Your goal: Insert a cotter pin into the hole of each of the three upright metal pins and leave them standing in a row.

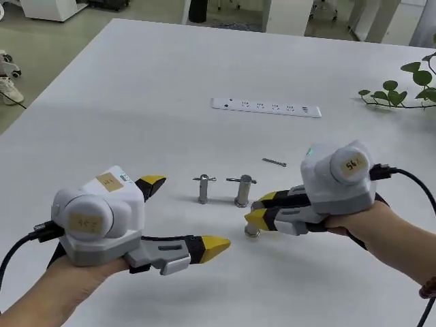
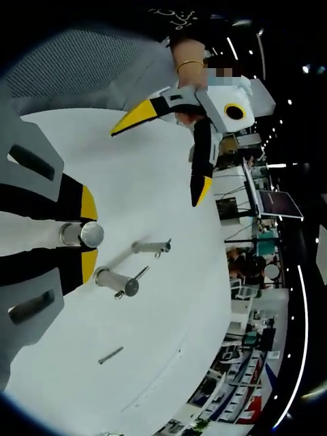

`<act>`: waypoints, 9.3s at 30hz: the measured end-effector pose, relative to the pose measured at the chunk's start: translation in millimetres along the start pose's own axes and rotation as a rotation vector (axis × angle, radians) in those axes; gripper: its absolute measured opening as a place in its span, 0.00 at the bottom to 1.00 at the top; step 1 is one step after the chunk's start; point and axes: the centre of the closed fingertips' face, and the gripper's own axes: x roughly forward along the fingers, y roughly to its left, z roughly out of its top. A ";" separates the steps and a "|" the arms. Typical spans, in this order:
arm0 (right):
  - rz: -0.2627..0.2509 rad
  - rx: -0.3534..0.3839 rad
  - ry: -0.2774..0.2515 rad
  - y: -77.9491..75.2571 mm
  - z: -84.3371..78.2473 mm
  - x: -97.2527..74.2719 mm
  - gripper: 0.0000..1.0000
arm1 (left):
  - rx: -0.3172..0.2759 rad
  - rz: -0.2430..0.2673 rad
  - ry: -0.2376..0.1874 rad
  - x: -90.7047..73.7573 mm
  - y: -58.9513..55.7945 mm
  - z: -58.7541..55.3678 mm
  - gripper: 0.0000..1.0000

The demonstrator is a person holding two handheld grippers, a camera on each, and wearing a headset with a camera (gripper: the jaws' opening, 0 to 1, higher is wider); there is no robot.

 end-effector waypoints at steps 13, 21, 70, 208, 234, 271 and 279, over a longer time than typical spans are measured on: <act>0.051 -0.050 -0.002 8.0 4.1 15.8 0.08 | -0.003 -0.002 0.014 0.1 -0.1 -3.8 0.90; 0.070 -0.068 0.003 12.7 -0.7 18.7 0.08 | -0.003 0.000 0.000 -1.2 0.1 -1.1 0.89; -0.123 0.153 0.006 -84.3 20.4 -36.8 0.17 | -0.014 0.040 -0.068 -5.2 9.1 12.9 0.80; 0.083 -0.584 0.151 13.4 51.4 -21.1 0.00 | -0.077 -0.101 0.003 19.2 -21.9 46.0 0.22; 0.089 -0.674 0.107 28.6 58.3 -25.1 0.00 | -0.211 -0.142 0.036 21.1 -28.8 45.9 0.00; 0.242 -0.039 -0.059 30.1 34.6 -36.3 0.06 | 0.055 -0.222 0.088 15.2 -43.4 20.8 0.00; 0.341 -0.010 -0.040 51.6 21.0 -39.4 0.09 | 0.098 -0.269 0.072 13.0 -54.1 16.8 0.00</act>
